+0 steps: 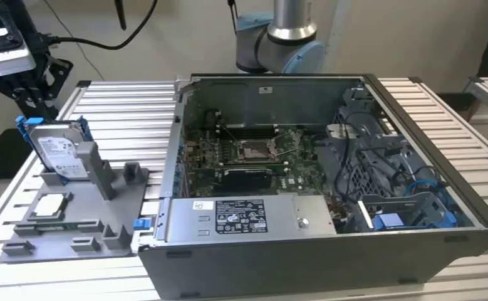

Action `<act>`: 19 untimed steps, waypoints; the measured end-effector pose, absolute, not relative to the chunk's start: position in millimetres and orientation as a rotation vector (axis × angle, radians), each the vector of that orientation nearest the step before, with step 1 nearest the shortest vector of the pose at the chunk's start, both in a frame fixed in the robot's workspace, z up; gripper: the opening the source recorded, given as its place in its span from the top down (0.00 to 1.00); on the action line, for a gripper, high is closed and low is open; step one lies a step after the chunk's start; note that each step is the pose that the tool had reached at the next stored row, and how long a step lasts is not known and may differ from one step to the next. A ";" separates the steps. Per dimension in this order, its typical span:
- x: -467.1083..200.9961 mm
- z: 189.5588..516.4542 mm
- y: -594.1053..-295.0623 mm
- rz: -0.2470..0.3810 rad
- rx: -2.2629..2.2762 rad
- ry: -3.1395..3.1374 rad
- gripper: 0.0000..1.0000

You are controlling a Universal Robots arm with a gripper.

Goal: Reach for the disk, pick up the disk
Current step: 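Reach for the disk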

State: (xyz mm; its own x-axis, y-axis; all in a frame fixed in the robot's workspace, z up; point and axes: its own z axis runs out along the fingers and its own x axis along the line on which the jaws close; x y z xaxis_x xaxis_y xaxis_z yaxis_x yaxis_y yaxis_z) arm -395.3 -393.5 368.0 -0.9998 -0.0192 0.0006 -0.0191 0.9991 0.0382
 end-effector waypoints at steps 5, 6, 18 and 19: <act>-397.4 367.9 -380.9 -0.060 0.030 -3.140 1.00; -398.6 367.9 -377.0 -0.060 0.030 -3.140 1.00; -433.8 367.3 -356.5 -0.060 0.033 -3.140 1.00; -437.3 367.2 -355.1 -0.060 0.034 -3.140 1.00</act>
State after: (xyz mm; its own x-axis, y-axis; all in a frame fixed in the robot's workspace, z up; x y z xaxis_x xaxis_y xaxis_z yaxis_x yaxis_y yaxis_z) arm -437.3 -355.1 367.2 -0.9998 -0.0214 0.0005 -0.0214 0.9990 0.0382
